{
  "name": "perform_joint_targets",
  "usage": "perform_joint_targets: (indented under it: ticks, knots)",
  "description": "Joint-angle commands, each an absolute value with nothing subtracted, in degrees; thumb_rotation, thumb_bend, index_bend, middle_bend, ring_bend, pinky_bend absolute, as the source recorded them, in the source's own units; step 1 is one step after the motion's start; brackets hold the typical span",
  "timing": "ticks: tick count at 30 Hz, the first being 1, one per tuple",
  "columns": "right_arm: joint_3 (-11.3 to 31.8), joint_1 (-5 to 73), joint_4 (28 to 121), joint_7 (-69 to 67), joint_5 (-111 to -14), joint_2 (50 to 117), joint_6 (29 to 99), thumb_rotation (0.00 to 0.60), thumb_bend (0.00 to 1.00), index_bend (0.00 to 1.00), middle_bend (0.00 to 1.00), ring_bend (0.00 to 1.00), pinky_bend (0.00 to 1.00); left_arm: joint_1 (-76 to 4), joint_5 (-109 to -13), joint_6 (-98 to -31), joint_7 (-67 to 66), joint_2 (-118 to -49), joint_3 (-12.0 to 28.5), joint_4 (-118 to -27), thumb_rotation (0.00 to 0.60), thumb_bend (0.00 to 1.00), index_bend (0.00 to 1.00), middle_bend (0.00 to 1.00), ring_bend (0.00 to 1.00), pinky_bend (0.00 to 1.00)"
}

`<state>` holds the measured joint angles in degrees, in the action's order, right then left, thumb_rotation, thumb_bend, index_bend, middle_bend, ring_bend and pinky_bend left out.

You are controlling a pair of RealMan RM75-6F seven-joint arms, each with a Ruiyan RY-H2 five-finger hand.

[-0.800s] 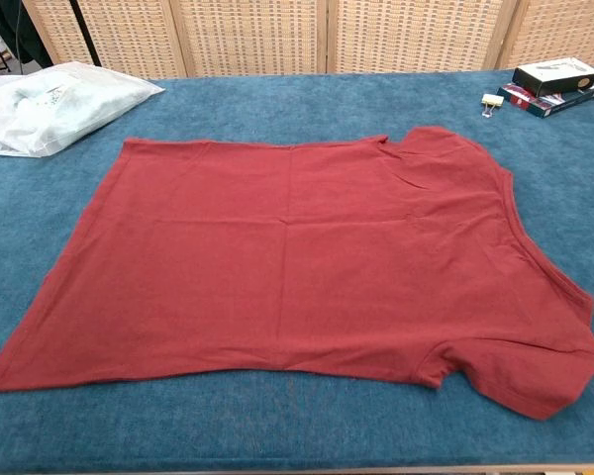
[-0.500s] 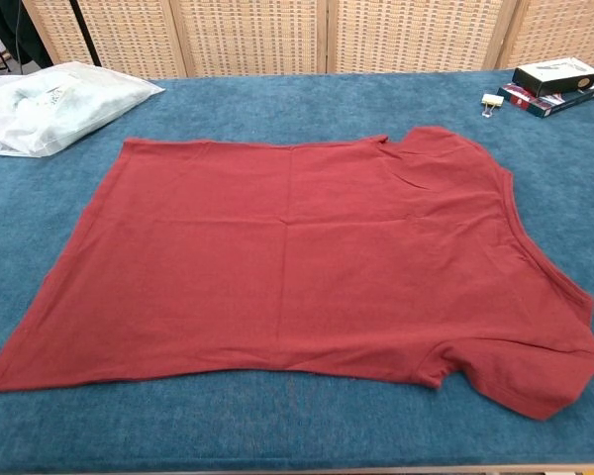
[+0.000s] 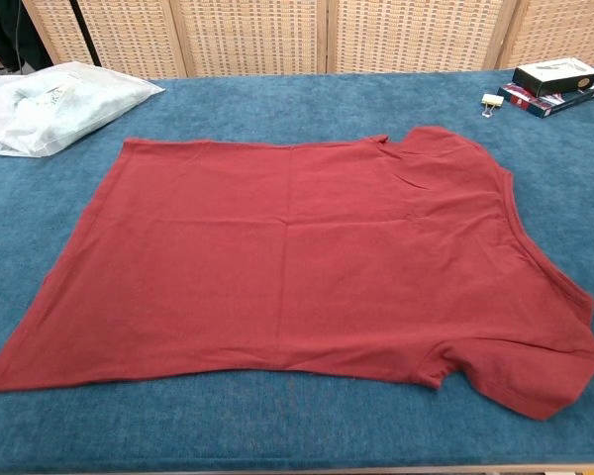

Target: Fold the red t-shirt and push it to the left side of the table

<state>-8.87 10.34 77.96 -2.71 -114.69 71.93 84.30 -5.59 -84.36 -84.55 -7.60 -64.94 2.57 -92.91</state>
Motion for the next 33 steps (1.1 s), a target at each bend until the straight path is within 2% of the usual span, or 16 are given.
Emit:
perform_joint_targets:
  ticks: [1,7,15,23,29,33]
  knots:
    - [-9.83,11.30,76.96,-0.21,-116.06,74.33,82.59,0.600,0.00,0.12,0.00,0.00,0.00,-5.59,-84.41,-84.53,-7.54,-64.89,2.54,-92.91,0.600,0.02,0.00,0.00,0.00,0.00]
    - [-9.59,12.17,77.23,3.04,-115.62,77.39,80.09,0.600,0.00,0.14,0.00,0.00,0.00,-5.62,-84.23,-84.46,-7.29,-64.79,2.63,-92.90,0.600,0.02,0.00,0.00,0.00,0.00]
    - [-8.30,12.72,76.25,5.71,-113.51,80.60,79.09,0.600,0.00,0.26,0.00,0.00,0.00,-5.67,-83.76,-84.27,-7.28,-64.79,2.81,-92.85,0.600,0.02,0.00,0.00,0.00,0.00]
    - [-7.87,13.42,73.18,6.81,-113.03,83.07,79.75,0.600,0.00,0.34,0.00,0.00,0.00,-5.74,-83.30,-84.12,-7.45,-64.88,3.02,-92.89,0.600,0.02,0.00,0.00,0.00,0.00]
    - [-8.16,13.74,71.42,6.70,-113.21,84.29,80.55,0.600,0.09,0.41,0.00,0.00,0.00,-5.75,-83.41,-84.09,-7.51,-64.94,2.92,-92.87,0.600,0.02,0.00,0.00,0.00,0.00]
    - [-8.60,13.95,69.87,6.26,-113.84,85.28,81.60,0.600,0.18,0.43,0.00,0.00,0.00,-5.76,-83.39,-84.09,-7.48,-64.96,2.93,-92.79,0.600,0.02,0.00,0.00,0.00,0.00]
